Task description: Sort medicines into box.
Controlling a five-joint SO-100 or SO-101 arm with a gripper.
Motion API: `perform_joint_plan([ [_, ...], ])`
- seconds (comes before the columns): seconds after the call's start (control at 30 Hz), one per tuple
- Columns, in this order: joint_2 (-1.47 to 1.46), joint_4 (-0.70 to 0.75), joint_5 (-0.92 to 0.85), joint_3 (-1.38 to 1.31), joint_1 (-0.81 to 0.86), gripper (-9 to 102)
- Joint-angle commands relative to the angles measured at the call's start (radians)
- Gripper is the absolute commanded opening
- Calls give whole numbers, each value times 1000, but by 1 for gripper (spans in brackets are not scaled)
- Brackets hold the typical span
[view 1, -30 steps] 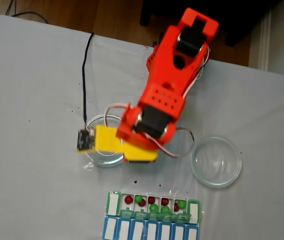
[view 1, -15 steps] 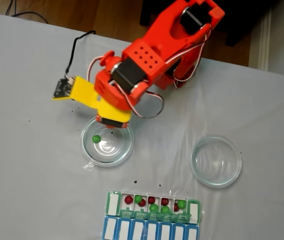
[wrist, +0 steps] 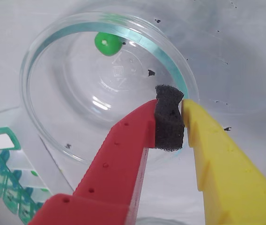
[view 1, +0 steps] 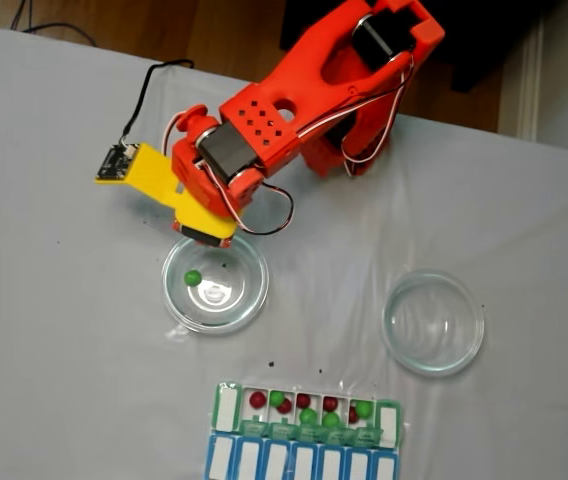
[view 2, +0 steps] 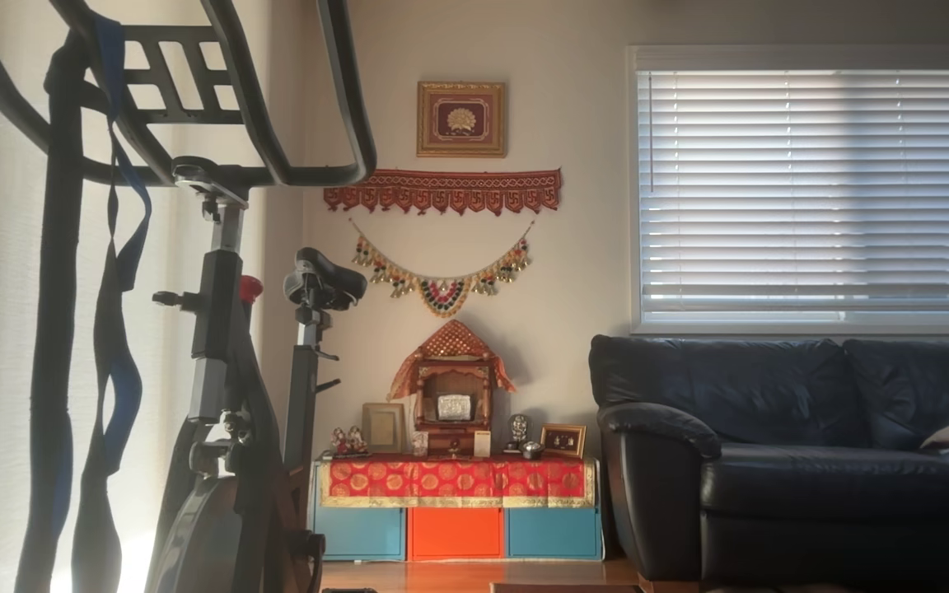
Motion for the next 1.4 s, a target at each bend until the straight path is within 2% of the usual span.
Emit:
perform_joint_plan([
  [0.0, 120, -49, 8, 26, -25, 2],
  [0.33, -9, -133, 164, -58, -130, 3],
  [0.67, -101, -249, 367, -87, -150, 5],
  [1.03, -152, -221, 396, -117, -86, 17],
  [1.37, -202, -201, 364, -120, -71, 20],
])
